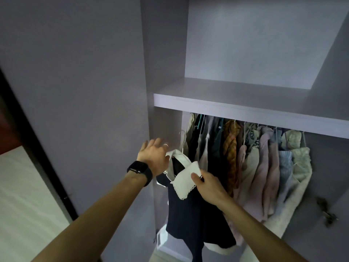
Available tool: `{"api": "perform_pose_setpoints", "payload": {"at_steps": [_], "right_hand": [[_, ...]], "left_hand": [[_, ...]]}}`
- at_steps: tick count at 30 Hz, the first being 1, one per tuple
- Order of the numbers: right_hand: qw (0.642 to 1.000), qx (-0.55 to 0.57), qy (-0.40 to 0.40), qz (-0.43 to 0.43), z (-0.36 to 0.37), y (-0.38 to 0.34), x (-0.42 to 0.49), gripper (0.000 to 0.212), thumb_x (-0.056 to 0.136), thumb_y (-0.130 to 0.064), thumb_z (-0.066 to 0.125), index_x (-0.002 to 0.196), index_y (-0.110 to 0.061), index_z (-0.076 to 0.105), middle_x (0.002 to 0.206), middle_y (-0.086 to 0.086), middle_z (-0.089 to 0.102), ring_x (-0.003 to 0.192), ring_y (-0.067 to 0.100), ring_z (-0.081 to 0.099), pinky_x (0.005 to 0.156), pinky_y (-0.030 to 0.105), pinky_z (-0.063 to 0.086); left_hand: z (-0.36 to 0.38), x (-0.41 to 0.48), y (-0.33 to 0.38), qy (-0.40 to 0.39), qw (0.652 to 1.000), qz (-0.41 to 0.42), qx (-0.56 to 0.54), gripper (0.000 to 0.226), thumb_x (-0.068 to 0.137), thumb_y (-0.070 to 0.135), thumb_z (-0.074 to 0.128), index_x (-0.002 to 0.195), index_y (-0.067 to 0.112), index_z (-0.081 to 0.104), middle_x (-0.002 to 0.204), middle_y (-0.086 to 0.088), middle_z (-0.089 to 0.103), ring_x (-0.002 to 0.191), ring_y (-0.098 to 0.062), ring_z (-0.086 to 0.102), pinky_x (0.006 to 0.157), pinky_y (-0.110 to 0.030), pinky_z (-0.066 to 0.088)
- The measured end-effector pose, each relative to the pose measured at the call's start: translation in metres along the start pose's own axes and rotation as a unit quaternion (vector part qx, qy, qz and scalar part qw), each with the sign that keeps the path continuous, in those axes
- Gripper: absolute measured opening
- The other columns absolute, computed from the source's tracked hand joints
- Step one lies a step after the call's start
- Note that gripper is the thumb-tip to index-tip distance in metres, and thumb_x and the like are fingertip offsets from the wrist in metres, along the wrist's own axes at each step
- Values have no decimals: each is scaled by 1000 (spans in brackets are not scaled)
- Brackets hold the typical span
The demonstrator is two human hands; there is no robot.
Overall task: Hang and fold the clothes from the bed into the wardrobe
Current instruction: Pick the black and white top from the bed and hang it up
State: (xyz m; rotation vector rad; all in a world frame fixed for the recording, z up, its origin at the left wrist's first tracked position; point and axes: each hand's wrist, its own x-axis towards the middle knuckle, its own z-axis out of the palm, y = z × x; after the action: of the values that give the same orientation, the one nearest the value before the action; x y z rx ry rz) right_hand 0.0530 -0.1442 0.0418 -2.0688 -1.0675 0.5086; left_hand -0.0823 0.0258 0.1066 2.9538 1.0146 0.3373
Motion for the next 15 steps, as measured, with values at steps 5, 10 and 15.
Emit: {"api": "perform_pose_setpoints", "payload": {"at_steps": [5,10,15], "right_hand": [[994,88,18,63,46,-41,60,42,105,-45,42,134,-18,55,122,-2,63,111,18,59,87,29,44],[985,107,91,102,75,-67,146,44,105,-40,42,137,-12,53,133,9,61,120,30,58,86,27,39],[973,87,185,103,93,-57,228,44,101,-35,44,133,-9,57,131,13,63,113,35,62,89,33,50]], "left_hand": [[-5,16,-52,45,995,-22,91,55,99,31,39,153,24,32,166,-9,8,154,-26,-3,122,-55,-8],[5,37,-88,112,976,-13,189,60,99,30,28,158,22,20,167,-14,-1,153,-30,-13,121,-47,-15],[26,57,-97,174,930,-20,322,67,98,35,13,157,9,-3,163,-20,-19,150,-37,-21,103,-57,-38]]}}
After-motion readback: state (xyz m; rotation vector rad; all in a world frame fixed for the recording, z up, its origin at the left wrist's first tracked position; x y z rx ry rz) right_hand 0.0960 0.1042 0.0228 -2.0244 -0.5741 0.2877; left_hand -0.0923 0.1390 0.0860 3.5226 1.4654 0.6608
